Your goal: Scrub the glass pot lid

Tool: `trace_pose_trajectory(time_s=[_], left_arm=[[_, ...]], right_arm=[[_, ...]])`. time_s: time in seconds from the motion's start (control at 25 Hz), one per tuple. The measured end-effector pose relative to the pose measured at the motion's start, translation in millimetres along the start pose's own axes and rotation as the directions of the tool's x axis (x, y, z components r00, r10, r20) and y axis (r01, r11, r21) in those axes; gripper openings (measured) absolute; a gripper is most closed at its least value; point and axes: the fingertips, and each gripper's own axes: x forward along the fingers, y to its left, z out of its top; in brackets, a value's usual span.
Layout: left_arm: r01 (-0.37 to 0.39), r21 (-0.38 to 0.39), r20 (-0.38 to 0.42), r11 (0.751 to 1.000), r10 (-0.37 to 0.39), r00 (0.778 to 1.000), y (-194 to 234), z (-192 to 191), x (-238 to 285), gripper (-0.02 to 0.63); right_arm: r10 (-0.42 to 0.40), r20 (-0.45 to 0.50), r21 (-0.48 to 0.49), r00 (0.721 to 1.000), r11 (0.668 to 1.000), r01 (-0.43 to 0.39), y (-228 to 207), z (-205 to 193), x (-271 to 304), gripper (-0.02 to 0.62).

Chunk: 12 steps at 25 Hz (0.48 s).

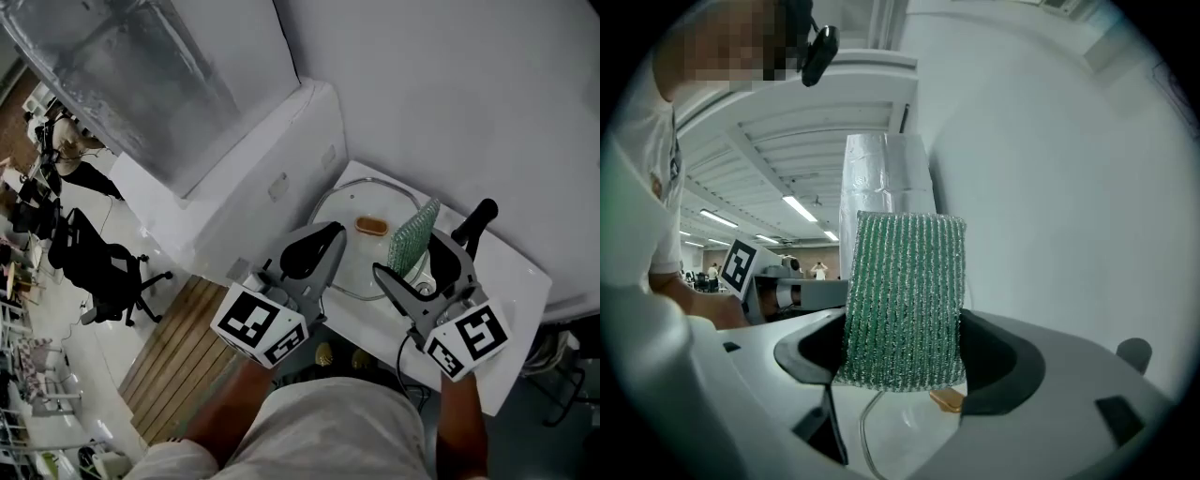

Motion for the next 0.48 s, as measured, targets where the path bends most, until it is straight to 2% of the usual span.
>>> trace_pose_trajectory(time_s=[0.24, 0.48], left_arm=[[-0.012, 0.011, 0.041, 1.0, 0.012, 0.999, -1.0, 5.3, -6.8, 0.015], [-0.017, 0.021, 0.064, 1.0, 0.015, 0.998, -1.2, 11.2, -13.0, 0.015]], right_arm=[[0.024, 0.1, -0.029, 0.995, 0.999, -0.021, 14.4, 15.4, -0.8, 0.348], [0.029, 0.131, -0.036, 0.991, 0.999, -0.025, 23.3, 17.3, 0.2, 0.348]])
